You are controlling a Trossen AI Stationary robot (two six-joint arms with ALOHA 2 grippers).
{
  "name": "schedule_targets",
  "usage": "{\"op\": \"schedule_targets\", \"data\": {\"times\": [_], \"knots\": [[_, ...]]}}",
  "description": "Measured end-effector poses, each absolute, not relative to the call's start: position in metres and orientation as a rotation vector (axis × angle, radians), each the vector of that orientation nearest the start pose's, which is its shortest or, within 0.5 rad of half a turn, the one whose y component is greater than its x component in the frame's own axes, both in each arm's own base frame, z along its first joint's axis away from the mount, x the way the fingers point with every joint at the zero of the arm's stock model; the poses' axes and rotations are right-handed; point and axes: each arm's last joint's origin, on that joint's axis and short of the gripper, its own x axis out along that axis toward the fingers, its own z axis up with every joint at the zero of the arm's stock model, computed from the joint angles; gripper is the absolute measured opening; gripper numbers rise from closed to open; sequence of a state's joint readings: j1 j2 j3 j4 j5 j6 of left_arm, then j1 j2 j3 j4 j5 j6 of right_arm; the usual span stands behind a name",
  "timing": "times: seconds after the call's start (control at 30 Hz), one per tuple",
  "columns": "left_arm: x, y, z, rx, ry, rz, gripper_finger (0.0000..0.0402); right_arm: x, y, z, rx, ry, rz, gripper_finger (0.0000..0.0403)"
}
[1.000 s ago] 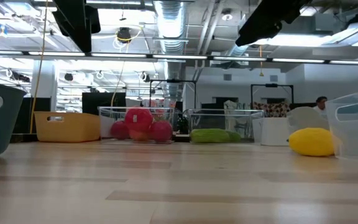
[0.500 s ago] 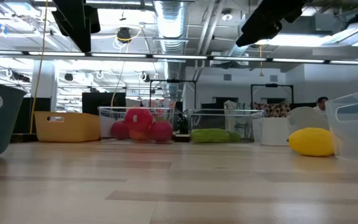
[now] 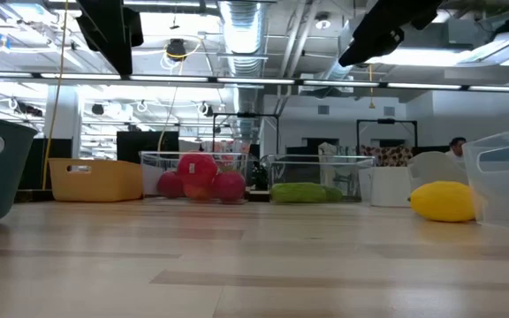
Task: Sort produce into baskets
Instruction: Put the yellow lemon into the blue bin
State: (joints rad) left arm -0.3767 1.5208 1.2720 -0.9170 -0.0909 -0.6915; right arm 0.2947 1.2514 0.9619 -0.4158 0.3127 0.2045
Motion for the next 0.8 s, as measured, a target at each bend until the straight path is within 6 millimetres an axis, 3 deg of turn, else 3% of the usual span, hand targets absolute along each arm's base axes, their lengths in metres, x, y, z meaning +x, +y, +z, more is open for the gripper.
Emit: {"op": "schedule_targets", "data": {"times": [0.23, 0.43, 0.8], "knots": [[0.277, -0.107, 0.276, -0.340, 1.158, 0.150, 0.0189, 0.255, 0.058, 0.286, 0.050, 0.730, -0.022, 0.0357], [0.278, -0.107, 0.276, -0.341, 1.153, 0.150, 0.0190, 0.257, 0.038, 0.283, 0.076, 0.887, -0.100, 0.0346], [0.279, -0.107, 0.277, -0.330, 1.125, 0.168, 0.0190, 0.276, 0.025, 0.226, 0.099, 1.270, -0.127, 0.0342]]}}
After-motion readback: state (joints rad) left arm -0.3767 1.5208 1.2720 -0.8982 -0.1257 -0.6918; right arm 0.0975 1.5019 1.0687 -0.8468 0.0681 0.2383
